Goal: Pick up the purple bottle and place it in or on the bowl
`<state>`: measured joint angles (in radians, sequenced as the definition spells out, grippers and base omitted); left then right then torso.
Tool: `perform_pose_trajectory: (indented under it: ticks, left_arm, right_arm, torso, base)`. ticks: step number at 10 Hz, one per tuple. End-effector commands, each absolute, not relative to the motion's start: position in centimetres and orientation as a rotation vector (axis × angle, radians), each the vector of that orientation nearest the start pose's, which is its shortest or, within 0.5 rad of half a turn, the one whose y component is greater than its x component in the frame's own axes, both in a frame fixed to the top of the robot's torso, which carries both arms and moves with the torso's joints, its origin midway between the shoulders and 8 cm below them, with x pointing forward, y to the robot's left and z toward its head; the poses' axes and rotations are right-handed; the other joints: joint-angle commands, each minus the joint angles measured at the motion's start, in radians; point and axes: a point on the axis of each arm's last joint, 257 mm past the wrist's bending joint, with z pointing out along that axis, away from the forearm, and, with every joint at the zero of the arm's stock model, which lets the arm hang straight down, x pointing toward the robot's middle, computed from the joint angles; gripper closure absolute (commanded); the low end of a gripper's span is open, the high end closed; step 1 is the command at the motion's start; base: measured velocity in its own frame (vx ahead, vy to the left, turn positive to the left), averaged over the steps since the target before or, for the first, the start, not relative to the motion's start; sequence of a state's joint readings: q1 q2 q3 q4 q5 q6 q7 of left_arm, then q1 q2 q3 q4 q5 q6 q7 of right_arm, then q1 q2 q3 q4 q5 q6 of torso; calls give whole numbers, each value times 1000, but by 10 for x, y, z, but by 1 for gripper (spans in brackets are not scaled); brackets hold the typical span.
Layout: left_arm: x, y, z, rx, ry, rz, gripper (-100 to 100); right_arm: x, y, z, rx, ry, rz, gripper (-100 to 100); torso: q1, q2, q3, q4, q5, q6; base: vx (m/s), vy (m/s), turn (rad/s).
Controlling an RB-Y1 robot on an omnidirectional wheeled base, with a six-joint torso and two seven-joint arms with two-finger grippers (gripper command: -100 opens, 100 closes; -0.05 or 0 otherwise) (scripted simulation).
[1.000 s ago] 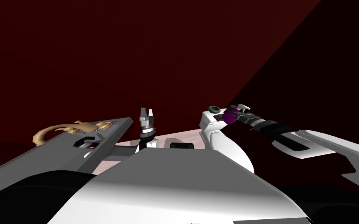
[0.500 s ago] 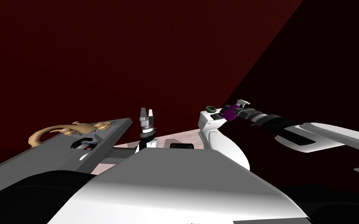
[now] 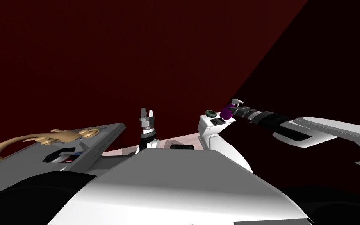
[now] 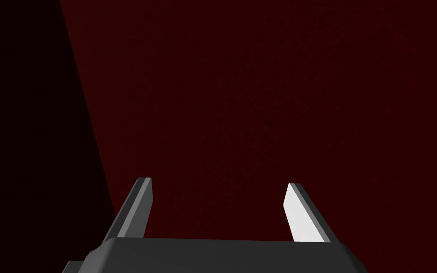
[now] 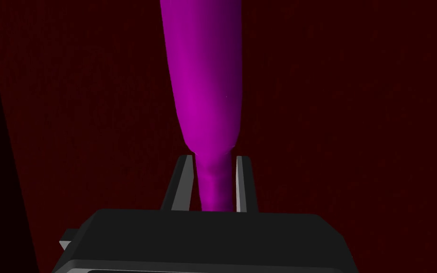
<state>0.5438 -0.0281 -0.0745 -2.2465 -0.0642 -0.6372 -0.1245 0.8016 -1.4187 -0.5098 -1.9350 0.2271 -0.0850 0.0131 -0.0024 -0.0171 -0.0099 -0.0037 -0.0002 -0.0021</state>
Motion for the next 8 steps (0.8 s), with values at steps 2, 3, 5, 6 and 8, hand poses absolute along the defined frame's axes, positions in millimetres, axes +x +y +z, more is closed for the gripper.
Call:
perform_pose_trajectory:
  ticks: [2, 3, 5, 6, 8]
  left_arm:
    - [327, 251, 21, -548, 611, -1222, 0]
    - [327, 251, 21, -548, 611, -1222, 0]
    - [327, 251, 21, -548, 611, -1222, 0]
    - [327, 251, 21, -548, 611, -1222, 0]
    - [327, 251, 21, -548, 611, -1222, 0]
  right_arm:
    - [436, -465, -49, -213, 1819, 44, 100]
    - [437, -460, -51, -213, 1830, 58, 100]
    - [438, -447, -58, -209, 1862, 92, 100]
    - [438, -442, -62, -205, 1878, 109, 100]
    - [438, -441, -62, -208, 1879, 108, 100]
  torso:
    - [-1, -4, -2, 0, 0, -1]
    - [-1, -6, -4, -2, -1, -1]
    - [-4, -4, -2, -1, -2, -1]
    - [-4, -3, -2, -1, -2, -1]
    - [-3, 0, 0, 0, -3, 0]
  base:
    - [278, -102, 10]
    - [223, -122, 27]
    - [229, -120, 23]
    - [173, -132, 24]
    - [129, -60, 19]
